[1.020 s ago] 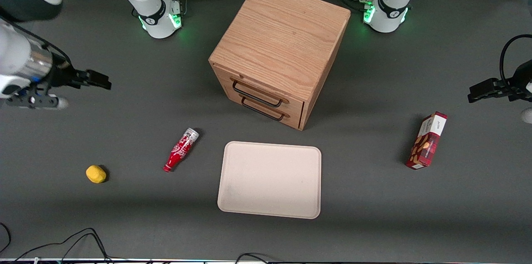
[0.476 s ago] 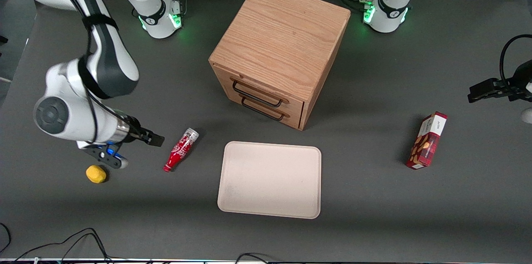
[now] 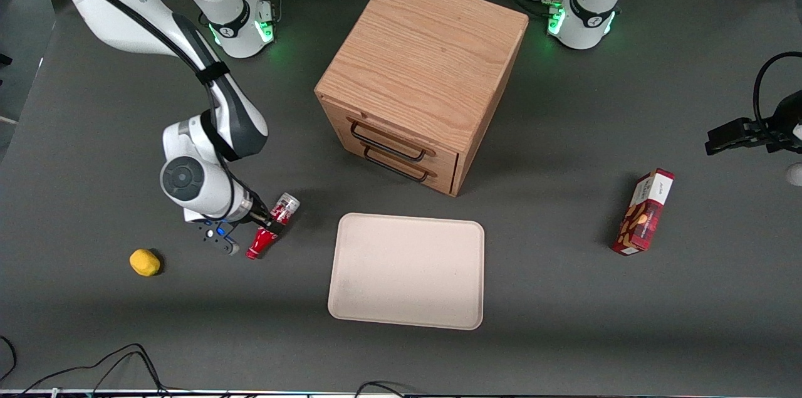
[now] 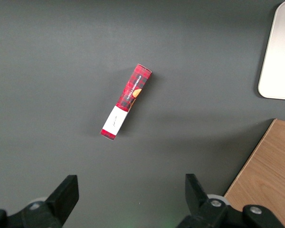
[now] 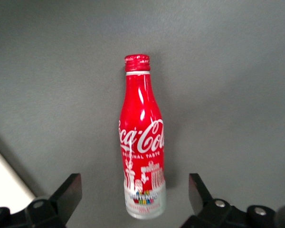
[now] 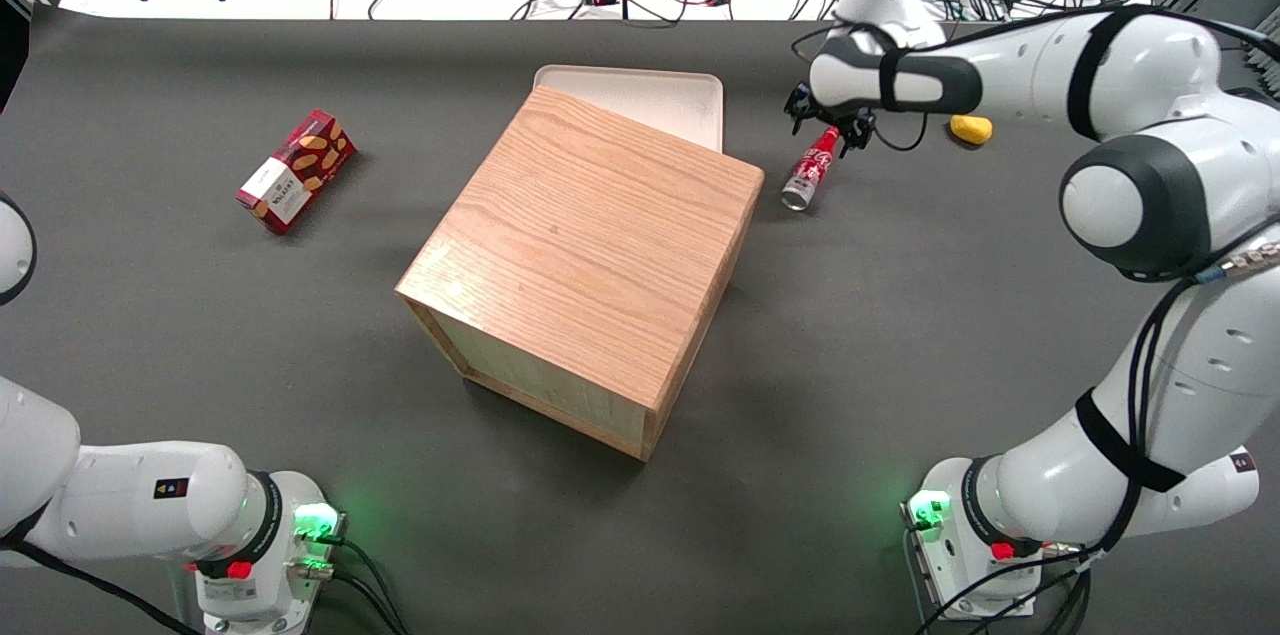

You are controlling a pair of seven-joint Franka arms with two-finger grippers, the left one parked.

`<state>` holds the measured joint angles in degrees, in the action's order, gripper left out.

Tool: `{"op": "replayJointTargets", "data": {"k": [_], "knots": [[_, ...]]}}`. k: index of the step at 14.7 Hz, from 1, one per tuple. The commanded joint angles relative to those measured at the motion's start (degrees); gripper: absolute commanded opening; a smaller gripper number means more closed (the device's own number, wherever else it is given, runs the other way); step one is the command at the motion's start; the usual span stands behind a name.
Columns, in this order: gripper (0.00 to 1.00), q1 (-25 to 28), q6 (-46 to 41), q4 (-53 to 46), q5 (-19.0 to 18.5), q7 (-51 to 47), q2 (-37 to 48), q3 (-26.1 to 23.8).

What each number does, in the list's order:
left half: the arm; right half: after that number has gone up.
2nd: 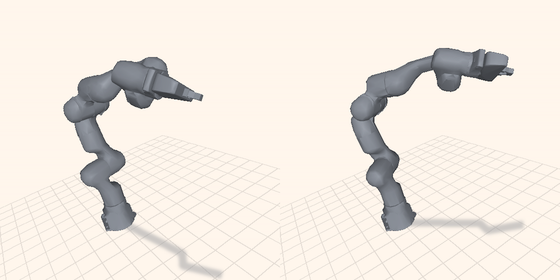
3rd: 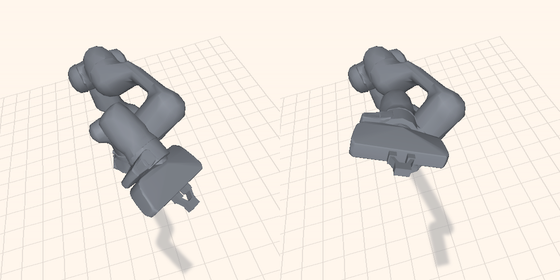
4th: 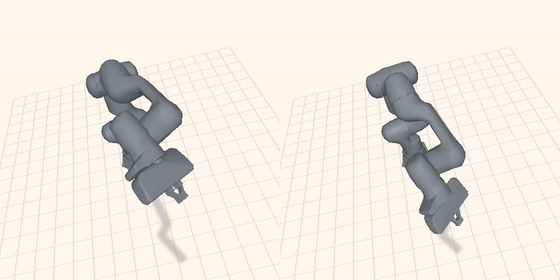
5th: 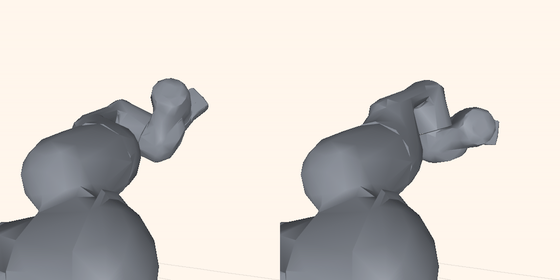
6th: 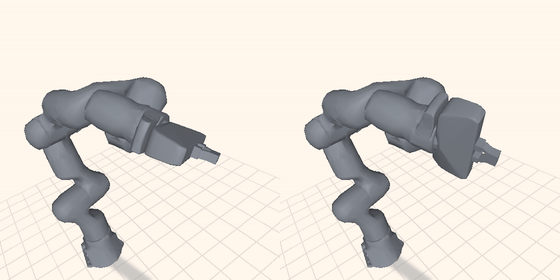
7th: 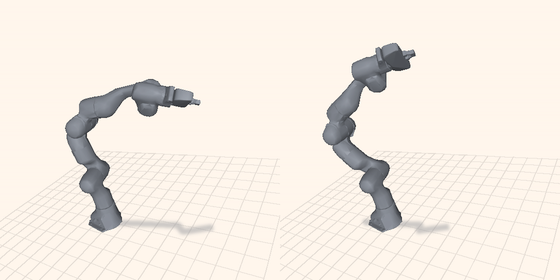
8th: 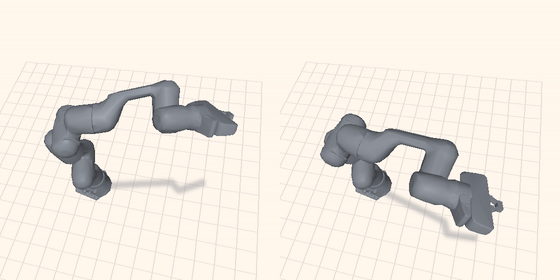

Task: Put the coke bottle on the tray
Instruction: 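Move the open right gripper down over the red Coca-Cola bottle, then close the right gripper around the bottle's body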

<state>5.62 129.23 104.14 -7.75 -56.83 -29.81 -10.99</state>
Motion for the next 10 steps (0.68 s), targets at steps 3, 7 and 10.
{"op": "replayJointTargets", "data": {"k": [3, 7, 10], "knots": [[1.0, -0.26, 4.97, -0.25, -5.42, -4.6, -4.54, -0.43], [1.0, -0.34, 6.64, -0.25, -6.22, -5.31, -6.31, -0.43], [0.99, -0.34, 6.91, -0.34, -6.57, -5.31, -6.84, -0.34]]}}
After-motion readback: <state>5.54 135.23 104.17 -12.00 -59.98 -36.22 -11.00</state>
